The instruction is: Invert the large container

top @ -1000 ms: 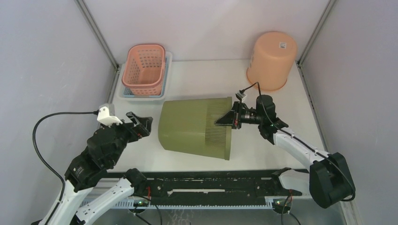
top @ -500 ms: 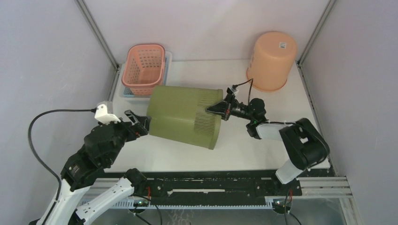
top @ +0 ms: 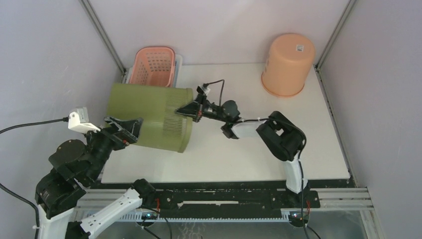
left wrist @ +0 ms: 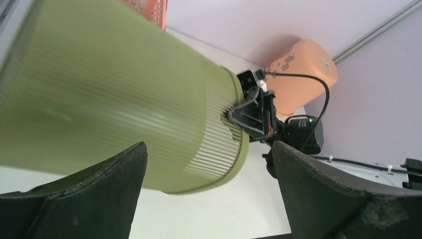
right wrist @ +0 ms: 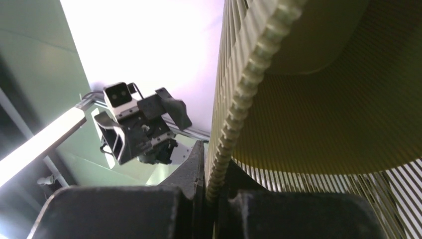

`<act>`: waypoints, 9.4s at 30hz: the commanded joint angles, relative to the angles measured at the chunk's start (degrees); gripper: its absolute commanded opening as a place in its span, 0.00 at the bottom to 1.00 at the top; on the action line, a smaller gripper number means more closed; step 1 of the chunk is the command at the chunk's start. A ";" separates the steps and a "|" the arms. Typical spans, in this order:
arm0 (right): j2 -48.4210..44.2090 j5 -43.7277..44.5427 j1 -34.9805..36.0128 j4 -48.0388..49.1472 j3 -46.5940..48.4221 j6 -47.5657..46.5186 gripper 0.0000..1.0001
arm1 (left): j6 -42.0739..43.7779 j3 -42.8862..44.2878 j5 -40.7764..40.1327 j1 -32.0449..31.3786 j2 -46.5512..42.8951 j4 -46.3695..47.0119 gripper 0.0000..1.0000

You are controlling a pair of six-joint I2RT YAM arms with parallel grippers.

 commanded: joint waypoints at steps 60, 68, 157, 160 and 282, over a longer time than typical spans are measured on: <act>-4.14 13.47 -1.14 -28.34 -20.88 -22.26 1.00 | 0.95 -6.20 -5.12 0.28 -1.75 1.21 1.00; -24.61 16.74 -4.74 -49.38 -27.38 -37.09 1.00 | -0.88 -10.46 -18.17 0.26 -2.39 0.01 1.00; -35.77 18.37 -12.65 -76.29 -11.53 -64.62 0.99 | 19.41 22.24 2.47 26.54 73.56 27.12 0.99; -37.28 17.00 -12.74 -75.81 -13.62 -64.85 0.99 | 22.58 26.31 1.99 26.72 77.44 27.24 0.99; -78.85 11.41 -26.36 -104.48 -22.02 -71.95 1.00 | -24.19 -24.36 29.91 -8.63 56.28 76.82 0.01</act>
